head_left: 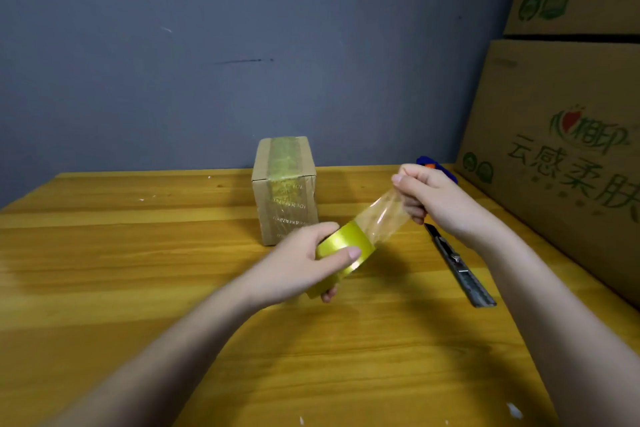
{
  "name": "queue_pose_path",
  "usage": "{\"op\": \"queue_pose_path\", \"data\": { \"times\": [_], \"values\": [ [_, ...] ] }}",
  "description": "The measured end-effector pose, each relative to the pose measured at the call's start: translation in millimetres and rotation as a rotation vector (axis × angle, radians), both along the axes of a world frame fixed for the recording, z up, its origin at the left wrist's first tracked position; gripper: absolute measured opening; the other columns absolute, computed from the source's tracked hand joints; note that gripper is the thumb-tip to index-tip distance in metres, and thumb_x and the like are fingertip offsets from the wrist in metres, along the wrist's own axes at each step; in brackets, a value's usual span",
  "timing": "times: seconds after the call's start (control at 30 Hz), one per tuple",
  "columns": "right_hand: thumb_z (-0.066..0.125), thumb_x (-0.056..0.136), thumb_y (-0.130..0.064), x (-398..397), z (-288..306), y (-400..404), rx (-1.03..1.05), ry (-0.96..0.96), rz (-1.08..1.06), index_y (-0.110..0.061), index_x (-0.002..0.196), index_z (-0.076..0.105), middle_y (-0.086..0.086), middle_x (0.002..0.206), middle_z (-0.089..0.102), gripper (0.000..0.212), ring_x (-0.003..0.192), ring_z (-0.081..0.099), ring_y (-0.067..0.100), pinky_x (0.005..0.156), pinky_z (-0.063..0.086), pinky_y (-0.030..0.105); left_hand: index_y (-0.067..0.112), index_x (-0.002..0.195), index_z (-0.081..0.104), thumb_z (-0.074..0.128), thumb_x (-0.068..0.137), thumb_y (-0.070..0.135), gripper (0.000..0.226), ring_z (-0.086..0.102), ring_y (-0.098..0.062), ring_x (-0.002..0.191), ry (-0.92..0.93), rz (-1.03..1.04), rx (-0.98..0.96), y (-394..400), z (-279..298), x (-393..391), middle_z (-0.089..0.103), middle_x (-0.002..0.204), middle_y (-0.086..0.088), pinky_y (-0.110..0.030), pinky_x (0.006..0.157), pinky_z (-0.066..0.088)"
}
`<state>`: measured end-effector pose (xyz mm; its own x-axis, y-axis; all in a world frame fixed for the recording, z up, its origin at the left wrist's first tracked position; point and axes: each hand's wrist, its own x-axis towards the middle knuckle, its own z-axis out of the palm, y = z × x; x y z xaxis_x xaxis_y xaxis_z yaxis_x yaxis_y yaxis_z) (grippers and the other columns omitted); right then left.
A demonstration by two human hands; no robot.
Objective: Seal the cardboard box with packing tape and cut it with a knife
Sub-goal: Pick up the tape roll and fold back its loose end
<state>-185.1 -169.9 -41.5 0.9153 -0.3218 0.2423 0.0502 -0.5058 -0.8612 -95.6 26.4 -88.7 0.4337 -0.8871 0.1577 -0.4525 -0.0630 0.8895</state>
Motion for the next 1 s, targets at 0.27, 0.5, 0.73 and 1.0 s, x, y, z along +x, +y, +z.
{"op": "queue_pose_path", "data": {
  "times": [0.27,0.5,0.73,1.0],
  "values": [
    [0.047,0.096,-0.022,-8,3,19,-0.405,-0.13,-0.084,-0.004,0.072,0.044,-0.002,0.06,0.045,0.031,0.055,0.041,0.004,0.056,0.036,0.028,0.024,0.092,0.054,0.047,0.089,0.053,0.031,0.066,-0.011,0.049,-0.375,0.241,0.257,-12,1,-1,0.067,0.057,0.002,-0.028,0.064,0.055],
    [0.043,0.094,-0.034,-17,20,33,-0.697,-0.171,-0.087,-0.014,0.074,0.044,-0.004,0.06,0.047,0.028,0.056,0.043,0.012,0.054,0.037,0.039,0.013,0.082,0.049,0.051,0.093,0.038,0.028,0.057,-0.017,0.039,0.118,0.255,0.158,-23,-7,1,0.061,0.053,-0.006,-0.025,0.045,0.048],
    [0.04,0.096,-0.041,6,61,32,-1.064,-0.015,-0.034,-0.02,0.078,0.045,-0.008,0.073,0.047,0.028,0.069,0.048,0.014,0.059,0.038,0.033,0.017,0.112,0.046,0.05,0.094,0.036,0.026,0.067,-0.025,0.063,0.649,0.258,0.039,-30,-7,-25,0.068,0.076,-0.012,-0.031,0.062,0.054],
    [0.045,0.094,-0.044,19,80,33,-1.099,0.131,0.112,-0.02,0.076,0.046,-0.005,0.075,0.054,0.03,0.069,0.05,0.013,0.061,0.04,0.035,0.025,0.092,0.046,0.046,0.082,0.067,0.043,0.062,-0.02,0.086,-0.557,0.576,0.214,-10,24,-6,0.061,0.087,0.006,-0.032,0.069,0.046]
  ]
}}
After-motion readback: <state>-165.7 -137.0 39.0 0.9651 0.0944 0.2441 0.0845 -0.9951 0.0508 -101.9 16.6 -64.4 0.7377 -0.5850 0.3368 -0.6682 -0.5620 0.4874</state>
